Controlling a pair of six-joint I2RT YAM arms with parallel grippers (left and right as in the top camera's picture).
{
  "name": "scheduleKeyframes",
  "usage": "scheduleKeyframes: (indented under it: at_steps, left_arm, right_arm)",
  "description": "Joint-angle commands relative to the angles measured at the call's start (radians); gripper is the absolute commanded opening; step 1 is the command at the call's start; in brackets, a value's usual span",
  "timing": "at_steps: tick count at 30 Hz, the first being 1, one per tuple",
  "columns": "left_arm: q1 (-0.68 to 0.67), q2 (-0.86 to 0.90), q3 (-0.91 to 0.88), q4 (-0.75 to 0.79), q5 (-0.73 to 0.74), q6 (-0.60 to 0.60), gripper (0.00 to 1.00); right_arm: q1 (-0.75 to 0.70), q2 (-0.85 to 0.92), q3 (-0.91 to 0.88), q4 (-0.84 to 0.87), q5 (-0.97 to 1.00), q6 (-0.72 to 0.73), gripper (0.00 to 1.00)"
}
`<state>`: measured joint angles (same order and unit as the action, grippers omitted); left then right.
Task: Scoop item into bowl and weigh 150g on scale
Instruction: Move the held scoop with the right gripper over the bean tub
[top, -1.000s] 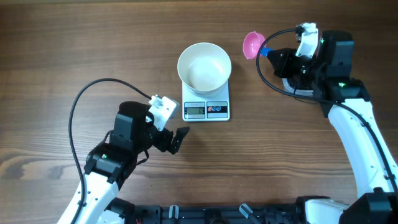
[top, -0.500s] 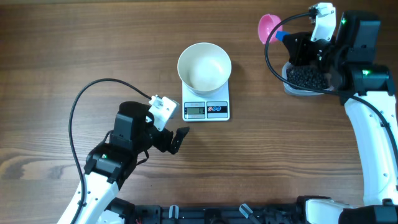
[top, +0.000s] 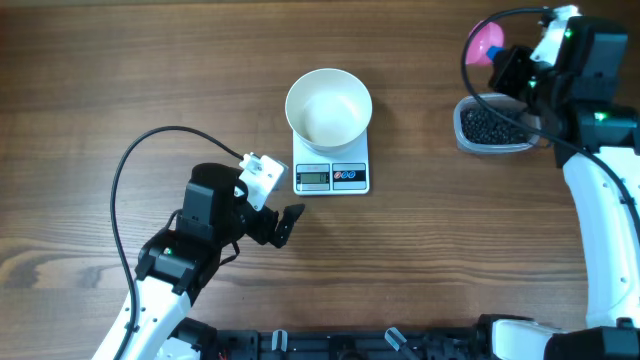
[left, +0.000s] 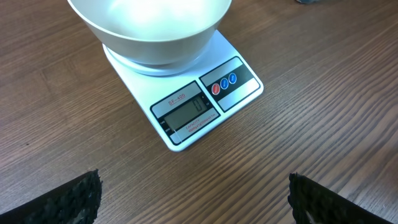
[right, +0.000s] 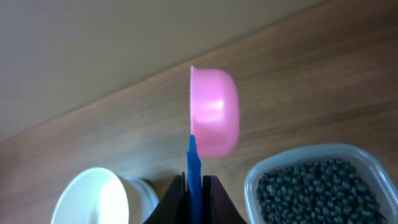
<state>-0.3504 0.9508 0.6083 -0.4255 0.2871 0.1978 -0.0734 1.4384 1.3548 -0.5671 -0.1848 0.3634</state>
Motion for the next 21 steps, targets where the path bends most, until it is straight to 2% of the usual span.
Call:
scheduleKeyframes:
  at_steps: [1,8,15,21]
  left_arm:
    - [0.008,0.001,-0.011,0.002,0.015,0.012,1.0]
    - [0.008,0.001,-0.011,0.002,0.015,0.012,1.0]
    - [0.008,0.001,-0.011,0.002,0.015,0.012,1.0]
    - [0.008,0.001,-0.011,0.002,0.015,0.012,1.0]
  right_arm:
    - [-0.01,-0.002,0.018,0.012,0.021,0.014,0.04]
    - [-0.011,-0.002,0.018,-0.056,-0.003,-0.055,0.04]
    - [-0.011,-0.012,0.019,-0.148,-0.06,-0.245,0.04]
    - [-0.013,-0.1,0.02,-0.393,-0.032,-0.449,0.04]
